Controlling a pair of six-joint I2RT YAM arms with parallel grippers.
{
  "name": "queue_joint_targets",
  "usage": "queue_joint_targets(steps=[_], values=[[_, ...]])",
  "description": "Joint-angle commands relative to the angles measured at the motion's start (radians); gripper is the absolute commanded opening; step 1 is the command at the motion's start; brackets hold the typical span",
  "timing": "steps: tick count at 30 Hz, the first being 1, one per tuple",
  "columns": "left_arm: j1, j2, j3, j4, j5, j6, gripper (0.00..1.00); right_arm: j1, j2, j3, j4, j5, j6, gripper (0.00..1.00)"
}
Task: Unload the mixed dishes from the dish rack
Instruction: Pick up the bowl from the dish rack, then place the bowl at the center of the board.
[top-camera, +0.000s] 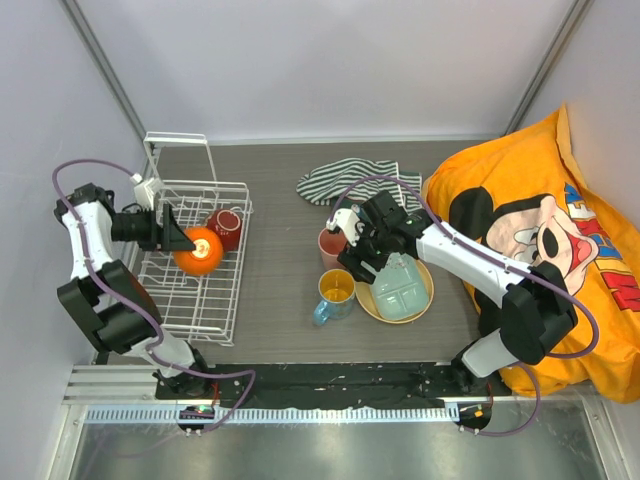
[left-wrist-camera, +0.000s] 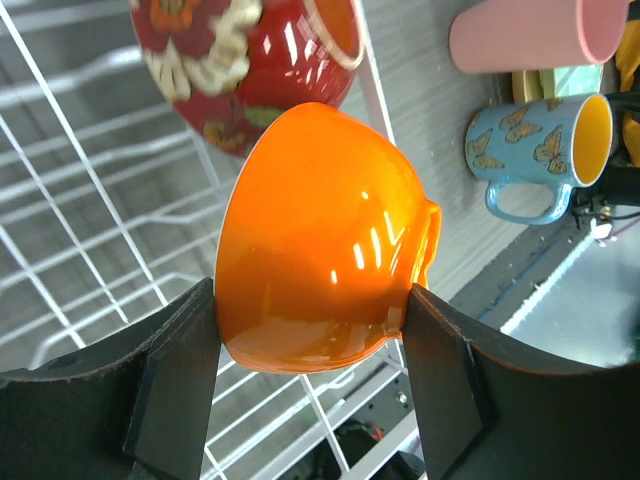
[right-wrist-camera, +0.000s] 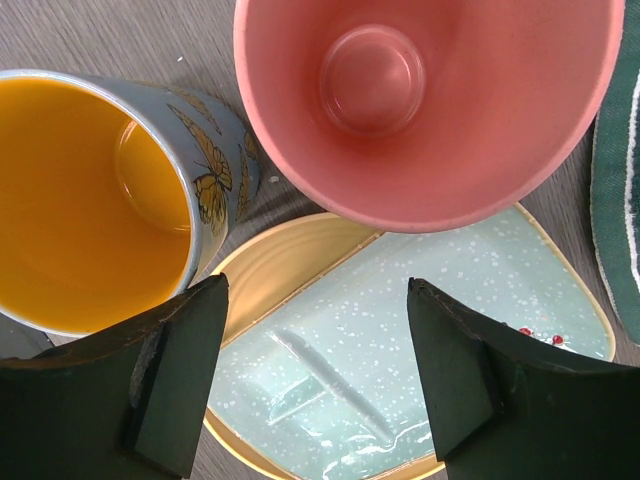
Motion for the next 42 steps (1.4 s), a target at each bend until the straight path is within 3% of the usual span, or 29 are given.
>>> queue_joint_targets(steps=[1,10,16,20,25,34,42], values=[[-0.005,-0.067,0.077,-0.299,0.111,0.044,0.0,-0.001,-0.018,0.024,0.021,-0.016,0.005,0.78],[-0.023,-0.122,0.069,-0.33,0.195,0.033,0.0,-0.001,-0.041,0.096,-0.027,-0.045,0.02,0.78],[-0.112,-0.188,0.062,-0.283,0.22,-0.016,0.0,-0.001,-0.053,0.145,-0.042,-0.056,0.04,0.78],[-0.204,-0.309,0.034,0.003,0.096,-0.265,0.0,-0.001,-0.047,0.166,-0.048,-0.059,0.051,0.78],[-0.367,-0.408,0.035,0.15,-0.029,-0.39,0.0,-0.003,-0.033,0.168,-0.047,-0.047,0.058,0.78],[-0.51,-0.486,0.016,0.309,-0.178,-0.419,0.0,-0.003,-0.027,0.246,-0.067,-0.069,0.084,0.78],[-0.683,-0.569,-0.021,0.412,-0.397,-0.344,0.0,-0.052,0.035,0.393,-0.14,-0.21,0.126,0.78]])
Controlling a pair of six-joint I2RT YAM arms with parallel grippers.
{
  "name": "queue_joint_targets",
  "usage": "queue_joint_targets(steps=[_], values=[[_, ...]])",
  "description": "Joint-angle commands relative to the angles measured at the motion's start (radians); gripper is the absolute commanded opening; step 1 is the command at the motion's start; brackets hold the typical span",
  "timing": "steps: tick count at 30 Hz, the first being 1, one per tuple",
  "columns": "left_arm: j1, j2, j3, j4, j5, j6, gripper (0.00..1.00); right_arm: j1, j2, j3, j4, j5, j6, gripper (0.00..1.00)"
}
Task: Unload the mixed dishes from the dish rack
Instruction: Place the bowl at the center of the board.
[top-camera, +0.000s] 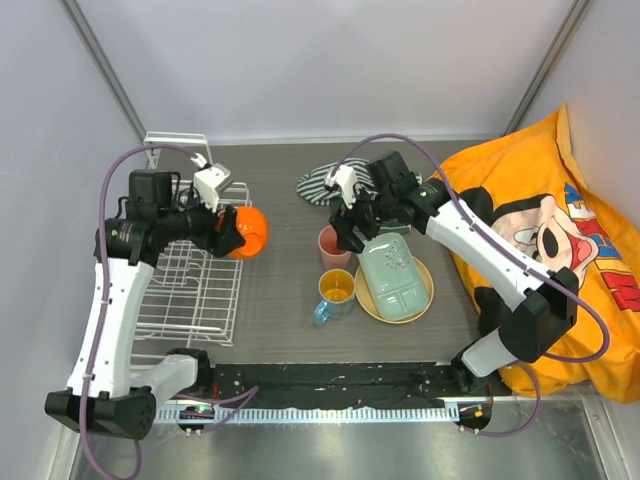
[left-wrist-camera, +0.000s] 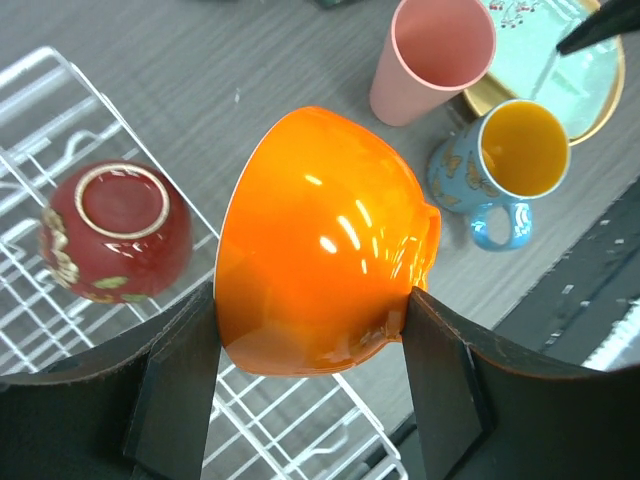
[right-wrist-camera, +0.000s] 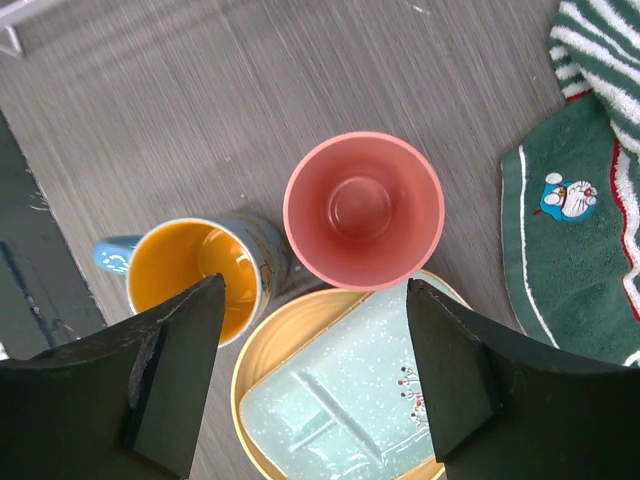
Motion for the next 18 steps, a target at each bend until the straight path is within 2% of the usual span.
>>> queue_joint_targets(steps=[1,3,9,14,18], values=[[-0.09,-0.074,-0.008,0.133,-0.155,0.04,0.0,-0.041,0.041,0.094,-0.038,-0.114,0.049,0.78],[-0.158,-0.098,-0.014,0.163,-0.198,0.053,0.0,-0.053,0.051,0.129,-0.051,-0.164,0.06,0.77],[-0.234,-0.09,0.016,0.18,-0.301,0.112,0.0,-0.102,0.124,0.255,-0.12,-0.266,0.094,0.78],[-0.329,-0.085,0.044,0.197,-0.446,0.181,0.0,-0.114,0.165,0.332,-0.173,-0.246,0.083,0.78],[-0.385,-0.087,0.055,0.22,-0.512,0.251,0.0,-0.122,0.235,0.474,-0.247,-0.229,0.068,0.77]])
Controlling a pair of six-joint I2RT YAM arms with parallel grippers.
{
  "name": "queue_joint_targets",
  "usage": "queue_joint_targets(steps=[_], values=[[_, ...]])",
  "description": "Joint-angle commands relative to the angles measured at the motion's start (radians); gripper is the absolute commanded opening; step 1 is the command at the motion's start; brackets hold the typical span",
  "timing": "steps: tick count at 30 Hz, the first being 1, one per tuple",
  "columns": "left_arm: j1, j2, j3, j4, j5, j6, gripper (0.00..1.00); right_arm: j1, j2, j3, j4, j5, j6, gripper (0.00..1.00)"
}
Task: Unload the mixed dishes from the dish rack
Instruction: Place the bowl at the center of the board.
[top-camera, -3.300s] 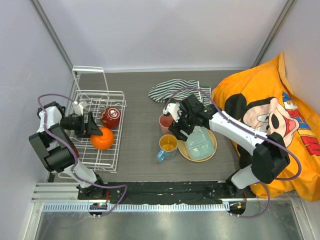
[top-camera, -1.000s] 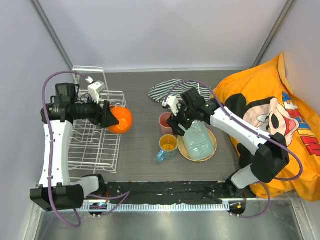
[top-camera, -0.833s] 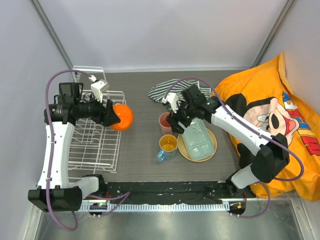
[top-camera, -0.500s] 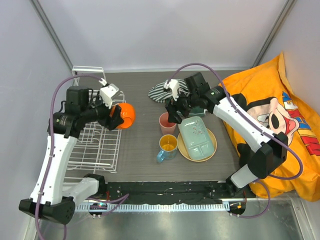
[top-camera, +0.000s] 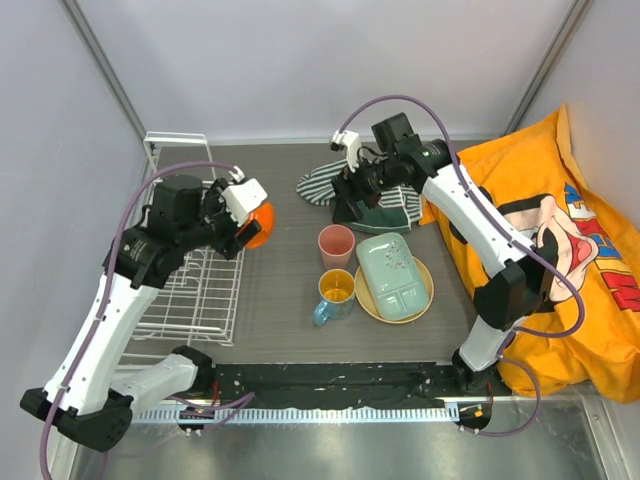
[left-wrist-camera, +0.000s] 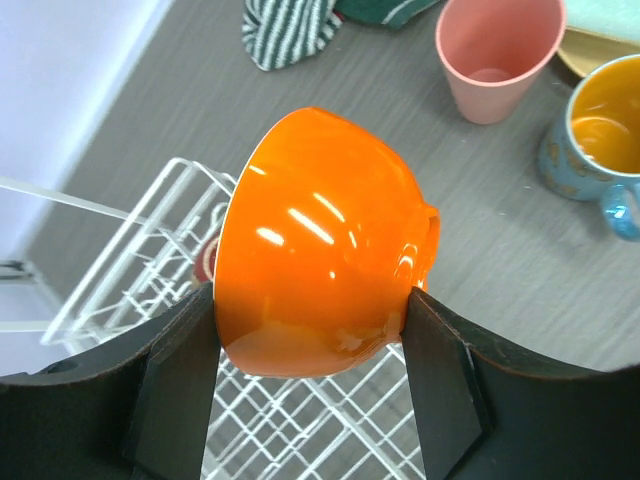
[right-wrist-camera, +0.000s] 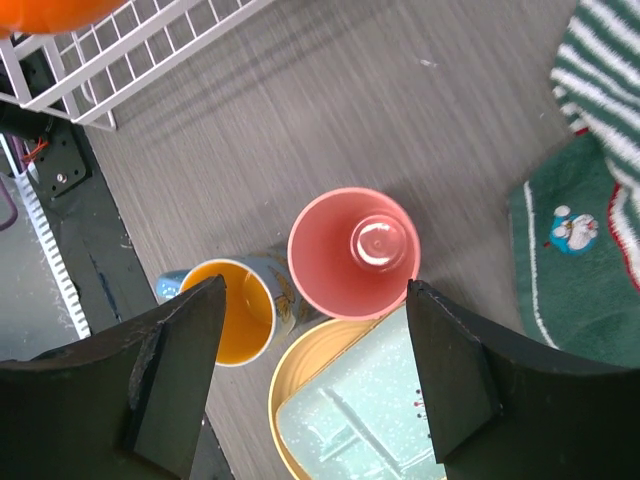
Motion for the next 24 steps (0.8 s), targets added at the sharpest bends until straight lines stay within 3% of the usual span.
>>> queue_joint_targets(steps=[1,8,11,17,24], values=[[-0.056,-0.014,0.064,0.111,-0.131,0.122,0.0,-0.009,0.077,0.173,-0.111,-0.01,-0.006,0.78],[-0.187,-0.021,0.066,0.137,-0.338,0.336,0.0,-0.013,0.254,0.506,-0.303,0.01,-0.061,0.78],[-0.256,-0.024,0.04,0.19,-0.436,0.413,0.0,-0.015,0.298,0.572,-0.337,-0.015,-0.077,0.77],[-0.407,-0.05,-0.109,0.335,-0.628,0.573,0.0,-0.015,0.304,0.58,-0.337,-0.067,-0.112,0.77],[-0.494,-0.058,-0.259,0.611,-0.709,0.774,0.0,-0.032,0.28,0.562,-0.335,-0.101,-0.138,0.77]])
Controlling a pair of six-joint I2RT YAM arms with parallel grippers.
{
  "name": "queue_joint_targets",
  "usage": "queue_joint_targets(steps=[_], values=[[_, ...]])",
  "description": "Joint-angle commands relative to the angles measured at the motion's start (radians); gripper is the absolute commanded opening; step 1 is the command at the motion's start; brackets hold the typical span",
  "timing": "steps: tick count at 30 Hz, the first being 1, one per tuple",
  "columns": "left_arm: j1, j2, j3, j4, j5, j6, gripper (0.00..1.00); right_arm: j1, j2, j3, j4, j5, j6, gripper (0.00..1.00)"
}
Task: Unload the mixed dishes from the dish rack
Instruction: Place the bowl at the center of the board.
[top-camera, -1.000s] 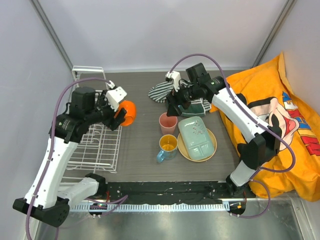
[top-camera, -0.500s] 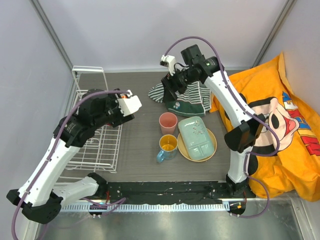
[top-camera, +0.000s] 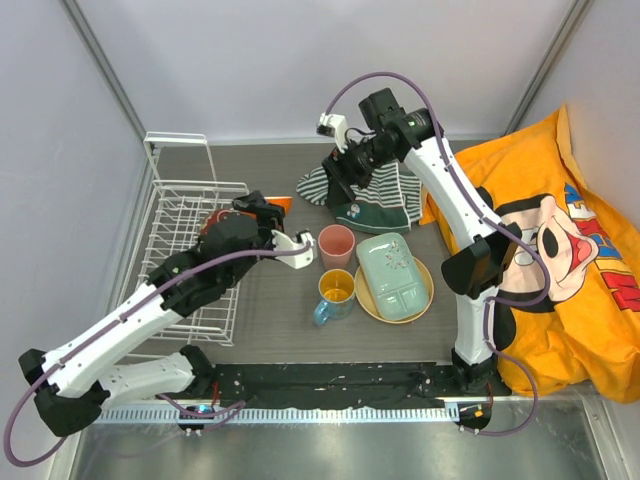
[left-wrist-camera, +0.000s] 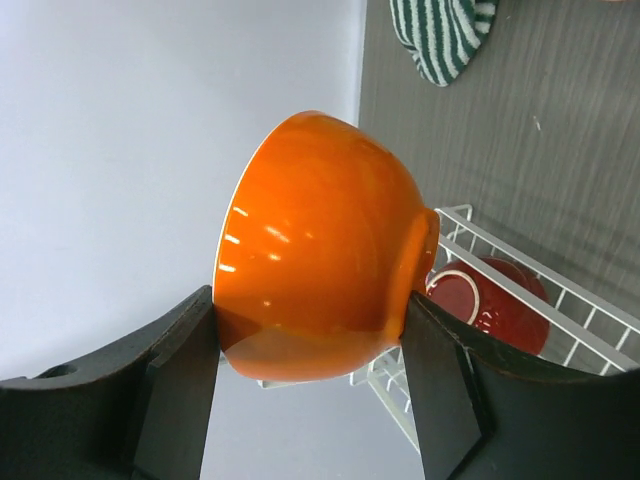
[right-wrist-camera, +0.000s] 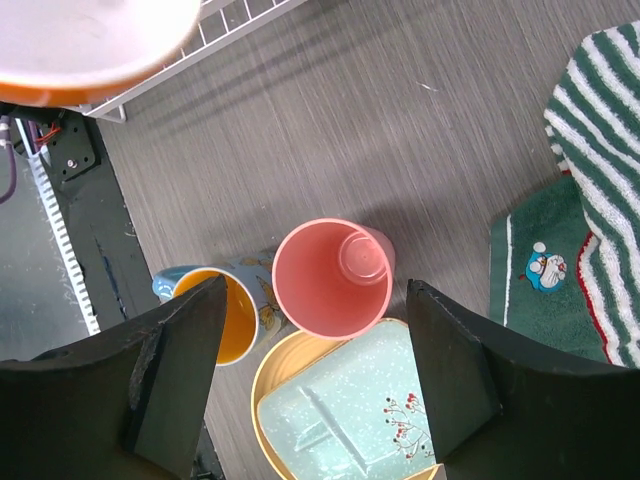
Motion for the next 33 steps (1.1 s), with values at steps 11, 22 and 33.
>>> queue_joint_targets(steps=[11,22,33], values=[[-0.124,-0.003,-0.261,0.62,-0.106,0.408,0.0,-0.023,-0.042,0.061,-0.018,-0.108,-0.021,0.76],[-0.128,-0.018,-0.434,0.799,-0.067,0.468,0.0,-0.023,-0.05,0.088,0.018,-0.134,0.011,0.75],[-0.128,-0.075,-0.546,0.908,-0.018,0.543,0.0,0.006,-0.001,0.105,0.077,-0.157,0.1,0.74]])
